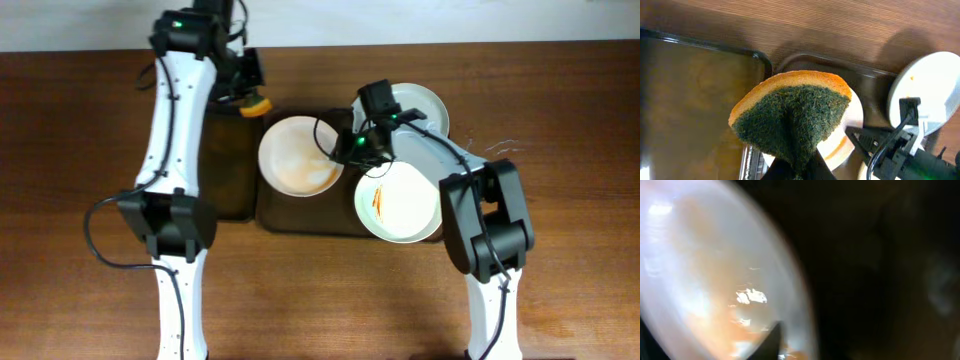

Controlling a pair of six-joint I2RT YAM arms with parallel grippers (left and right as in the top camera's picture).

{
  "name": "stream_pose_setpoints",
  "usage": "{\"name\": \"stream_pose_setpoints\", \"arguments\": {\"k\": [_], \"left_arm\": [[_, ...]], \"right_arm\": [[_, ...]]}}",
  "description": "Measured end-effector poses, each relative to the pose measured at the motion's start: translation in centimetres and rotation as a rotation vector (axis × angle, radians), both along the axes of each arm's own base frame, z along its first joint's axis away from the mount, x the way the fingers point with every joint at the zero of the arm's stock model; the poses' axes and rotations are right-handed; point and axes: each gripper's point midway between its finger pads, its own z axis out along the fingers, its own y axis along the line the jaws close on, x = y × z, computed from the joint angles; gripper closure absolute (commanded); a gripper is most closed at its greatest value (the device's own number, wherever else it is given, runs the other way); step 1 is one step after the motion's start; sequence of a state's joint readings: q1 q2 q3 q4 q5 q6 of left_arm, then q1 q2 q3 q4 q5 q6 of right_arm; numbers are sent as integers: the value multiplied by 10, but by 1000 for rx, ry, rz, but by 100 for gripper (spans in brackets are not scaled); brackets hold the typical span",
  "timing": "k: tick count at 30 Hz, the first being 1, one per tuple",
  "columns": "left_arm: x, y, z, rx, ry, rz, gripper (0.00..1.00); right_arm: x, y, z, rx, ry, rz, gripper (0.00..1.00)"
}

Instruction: Clean dirty plates on tray and stack at the side

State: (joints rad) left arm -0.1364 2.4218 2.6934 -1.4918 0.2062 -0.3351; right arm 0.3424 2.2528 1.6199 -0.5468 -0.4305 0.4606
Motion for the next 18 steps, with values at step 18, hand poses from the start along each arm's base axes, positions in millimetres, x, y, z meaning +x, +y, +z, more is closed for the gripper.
{"name": "stream_pose_setpoints", "arguments": {"k": [18], "left_arm": [[-17, 25, 5, -156, 42, -130, 100]], "right_arm": [[-49, -99, 197, -913, -514, -219, 96]]}}
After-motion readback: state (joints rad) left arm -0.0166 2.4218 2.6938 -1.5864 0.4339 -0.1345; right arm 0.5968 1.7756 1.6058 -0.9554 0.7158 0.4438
